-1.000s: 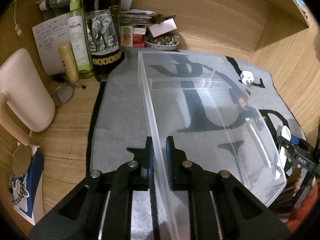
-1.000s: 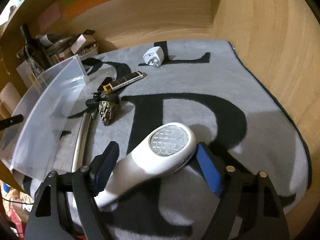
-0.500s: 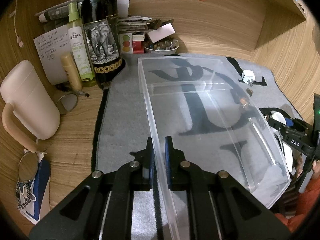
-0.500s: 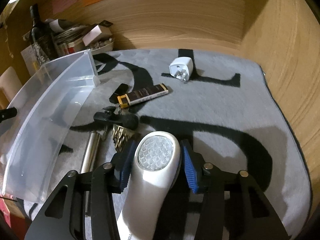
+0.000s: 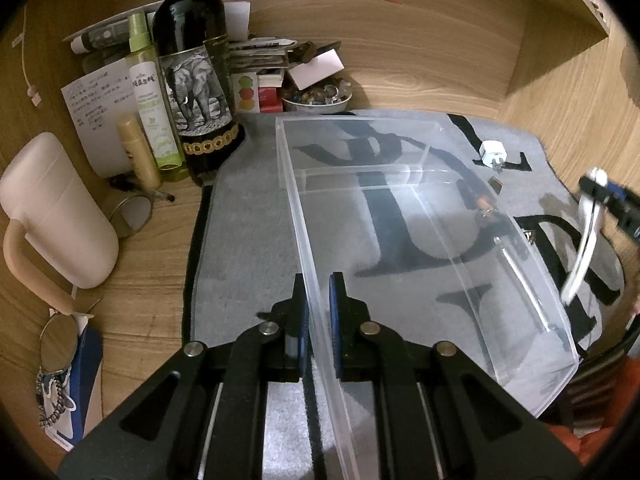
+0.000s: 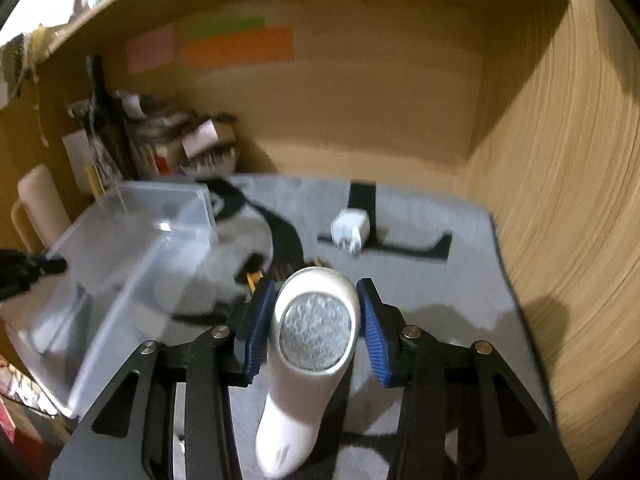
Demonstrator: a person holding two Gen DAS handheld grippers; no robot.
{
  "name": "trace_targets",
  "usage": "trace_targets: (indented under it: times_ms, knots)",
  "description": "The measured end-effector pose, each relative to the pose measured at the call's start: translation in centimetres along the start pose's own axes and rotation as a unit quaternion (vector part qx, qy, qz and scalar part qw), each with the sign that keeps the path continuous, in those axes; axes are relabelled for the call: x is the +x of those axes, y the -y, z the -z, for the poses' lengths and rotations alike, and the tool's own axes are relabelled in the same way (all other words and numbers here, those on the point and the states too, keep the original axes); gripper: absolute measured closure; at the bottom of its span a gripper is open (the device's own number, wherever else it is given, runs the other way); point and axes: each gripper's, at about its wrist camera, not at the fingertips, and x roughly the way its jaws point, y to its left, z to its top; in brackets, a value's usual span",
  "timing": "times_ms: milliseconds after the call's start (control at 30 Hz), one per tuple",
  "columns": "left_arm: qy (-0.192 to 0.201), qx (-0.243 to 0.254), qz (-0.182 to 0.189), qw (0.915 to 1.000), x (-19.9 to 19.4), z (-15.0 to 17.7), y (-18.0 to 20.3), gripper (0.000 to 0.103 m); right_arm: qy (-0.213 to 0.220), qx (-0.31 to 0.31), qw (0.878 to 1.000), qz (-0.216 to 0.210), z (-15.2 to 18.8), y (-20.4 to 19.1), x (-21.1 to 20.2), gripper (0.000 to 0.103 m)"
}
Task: Organize rigid objects
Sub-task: 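Lift the white device with the right gripper and lower it into the box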
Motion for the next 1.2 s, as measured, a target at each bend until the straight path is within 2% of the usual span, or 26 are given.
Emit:
trace_targets:
  times_ms: [233, 500, 567, 600, 667, 767, 933, 1067, 1100, 1200]
  knots:
    - [0.005, 0.000, 0.003, 1.0000, -0.1, 0.1, 0.0, 0.094, 0.056, -0.036, 0.998, -0.006, -3.1, -2.6, -2.5, 0.066]
    - [0.005, 0.001, 0.005, 1.0000, -0.1, 0.2, -0.1, 0.094, 0.103, -0.069, 0.991, -0.049, -6.2, -6.4, -3.9, 0.067]
    - [0.006, 0.000, 0.006, 1.0000, -0.1, 0.2, -0.1, 0.094, 0.112, -0.077, 0.988, -0.069, -6.9, -7.6, -4.3, 0.078]
    - [0.006, 0.000, 0.005, 1.0000, -0.1, 0.2, -0.1, 0.094, 0.115, -0.082, 0.987, -0.079, -7.1, -8.0, -4.5, 0.099]
    - [0.007, 0.000, 0.006, 1.0000, -0.1, 0.2, -0.1, 0.094, 0.114, -0.087, 0.984, -0.108, -7.6, -8.9, -4.6, 0.099]
    - [0.010, 0.002, 0.001, 0.9999, -0.1, 0.2, 0.0, 0.094, 0.102, -0.106, 0.984, -0.105, -7.6, -10.5, -3.3, 0.099]
    - [0.009, 0.003, 0.001, 1.0000, -0.1, 0.2, 0.0, 0.094, 0.008, -0.096, 0.990, -0.102, -5.4, -10.2, 2.7, 0.099]
    - [0.007, 0.003, 0.001, 1.0000, -0.1, 0.1, 0.1, 0.094, -0.027, -0.084, 0.992, -0.089, -3.9, -8.6, 4.4, 0.092]
    - [0.007, 0.003, 0.003, 1.0000, -0.1, 0.1, 0.0, 0.094, -0.033, -0.079, 0.993, -0.084, -3.7, -8.1, 4.5, 0.086]
    - [0.007, 0.003, 0.002, 1.0000, -0.1, 0.2, 0.1, 0.094, -0.042, -0.058, 0.995, -0.073, -2.8, -6.1, 4.6, 0.059]
